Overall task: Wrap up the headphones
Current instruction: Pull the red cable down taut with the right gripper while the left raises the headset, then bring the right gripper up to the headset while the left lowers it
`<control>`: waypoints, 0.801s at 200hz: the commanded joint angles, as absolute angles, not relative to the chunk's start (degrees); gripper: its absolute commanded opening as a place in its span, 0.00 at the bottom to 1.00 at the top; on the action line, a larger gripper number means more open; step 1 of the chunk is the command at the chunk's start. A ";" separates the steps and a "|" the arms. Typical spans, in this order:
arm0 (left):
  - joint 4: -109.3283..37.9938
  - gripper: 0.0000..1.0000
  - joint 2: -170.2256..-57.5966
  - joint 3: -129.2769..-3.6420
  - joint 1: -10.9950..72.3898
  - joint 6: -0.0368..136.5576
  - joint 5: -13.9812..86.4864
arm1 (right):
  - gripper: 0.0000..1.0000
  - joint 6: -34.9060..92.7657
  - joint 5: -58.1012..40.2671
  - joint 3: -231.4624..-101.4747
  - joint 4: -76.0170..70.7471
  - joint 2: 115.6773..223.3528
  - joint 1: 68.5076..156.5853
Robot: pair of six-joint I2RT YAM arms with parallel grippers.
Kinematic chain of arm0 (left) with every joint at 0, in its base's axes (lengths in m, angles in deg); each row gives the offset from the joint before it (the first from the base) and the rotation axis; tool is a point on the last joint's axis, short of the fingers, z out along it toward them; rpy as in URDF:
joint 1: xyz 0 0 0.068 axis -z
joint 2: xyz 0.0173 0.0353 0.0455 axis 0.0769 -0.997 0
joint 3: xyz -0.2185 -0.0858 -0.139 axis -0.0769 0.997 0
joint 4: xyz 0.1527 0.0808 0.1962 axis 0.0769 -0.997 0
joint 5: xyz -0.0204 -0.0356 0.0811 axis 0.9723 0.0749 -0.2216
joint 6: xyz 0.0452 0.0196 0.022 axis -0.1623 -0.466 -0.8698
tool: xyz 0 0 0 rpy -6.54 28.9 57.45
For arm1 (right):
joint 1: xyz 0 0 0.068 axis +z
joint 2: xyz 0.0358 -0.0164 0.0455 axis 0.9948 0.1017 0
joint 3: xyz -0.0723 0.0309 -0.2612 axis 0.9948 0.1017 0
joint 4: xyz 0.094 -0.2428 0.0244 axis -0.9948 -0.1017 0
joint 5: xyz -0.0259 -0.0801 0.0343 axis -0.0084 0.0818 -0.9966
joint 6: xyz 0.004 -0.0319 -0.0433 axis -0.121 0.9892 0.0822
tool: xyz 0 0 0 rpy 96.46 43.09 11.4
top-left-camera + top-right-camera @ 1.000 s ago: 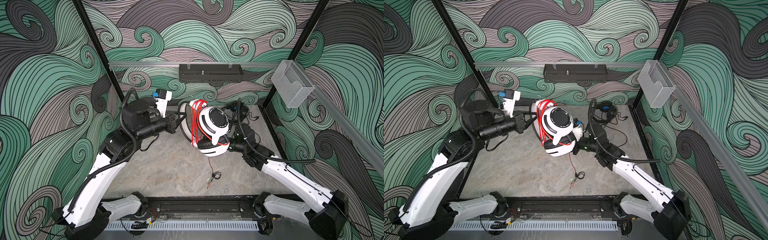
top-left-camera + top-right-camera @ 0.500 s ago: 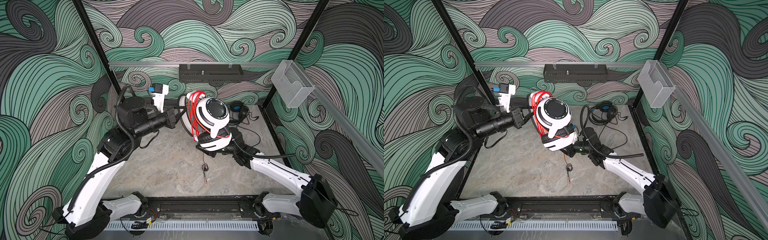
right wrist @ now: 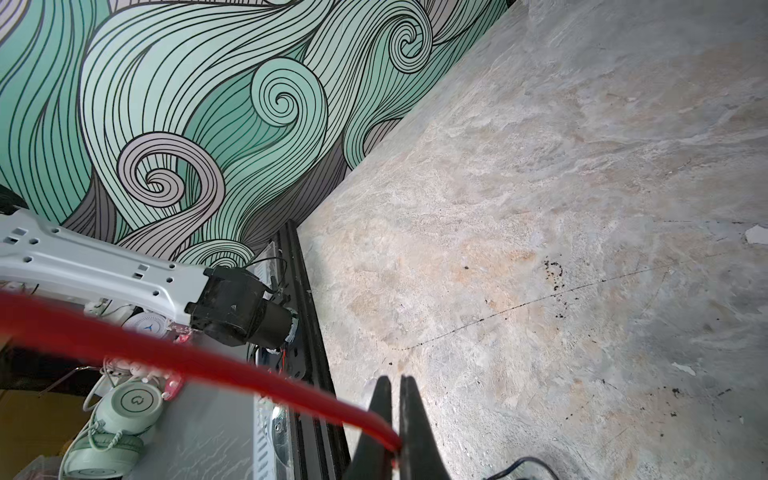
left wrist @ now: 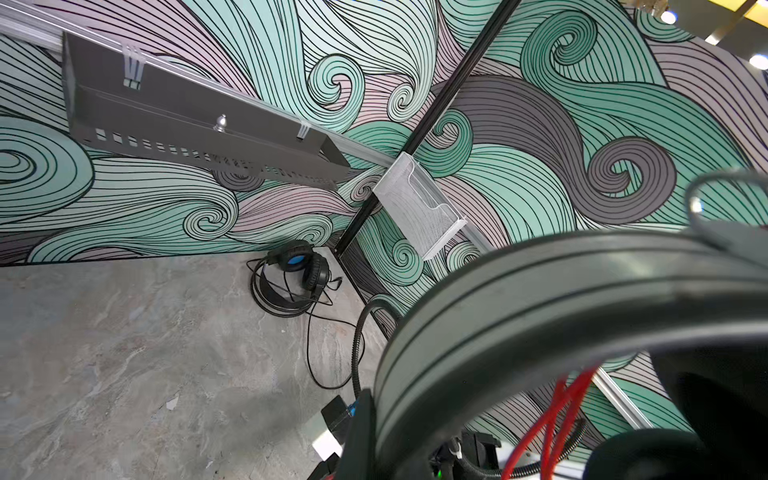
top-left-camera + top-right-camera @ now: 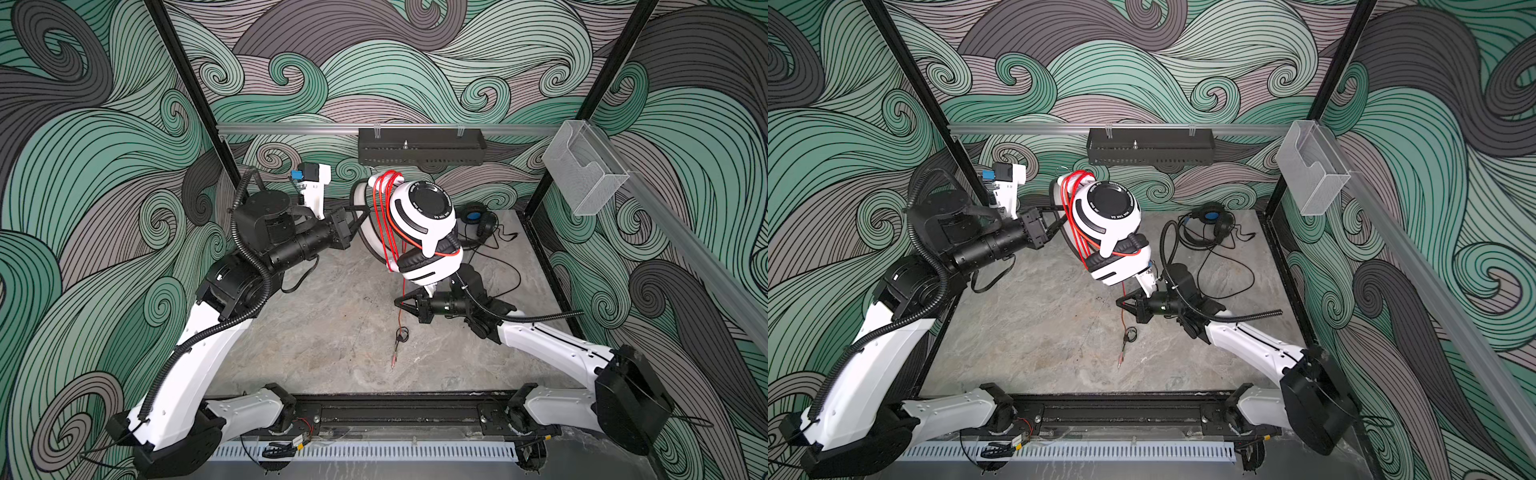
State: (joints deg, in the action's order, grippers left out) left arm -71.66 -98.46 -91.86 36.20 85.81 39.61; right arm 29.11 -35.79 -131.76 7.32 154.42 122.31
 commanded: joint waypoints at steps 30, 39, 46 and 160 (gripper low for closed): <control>-65.55 0.00 -97.85 -94.08 33.56 93.66 21.52 | 0.00 39.11 -27.34 -133.08 -8.26 146.44 128.45; -65.72 0.00 -98.40 -94.53 33.26 93.26 18.39 | 0.00 41.44 -24.39 -134.02 -12.13 145.28 131.15; -66.23 0.00 -99.21 -95.32 33.02 92.96 16.45 | 0.00 42.97 -22.30 -134.89 -14.94 144.50 133.41; -65.62 0.00 -108.93 -79.23 33.60 65.49 -8.02 | 0.00 61.41 0.46 -172.24 -47.85 150.13 152.45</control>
State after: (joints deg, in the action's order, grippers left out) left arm -72.66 -109.37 -83.71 33.47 72.47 0.45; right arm 55.08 -4.49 -163.78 -37.20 147.19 150.95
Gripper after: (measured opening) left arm 0.056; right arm 0.051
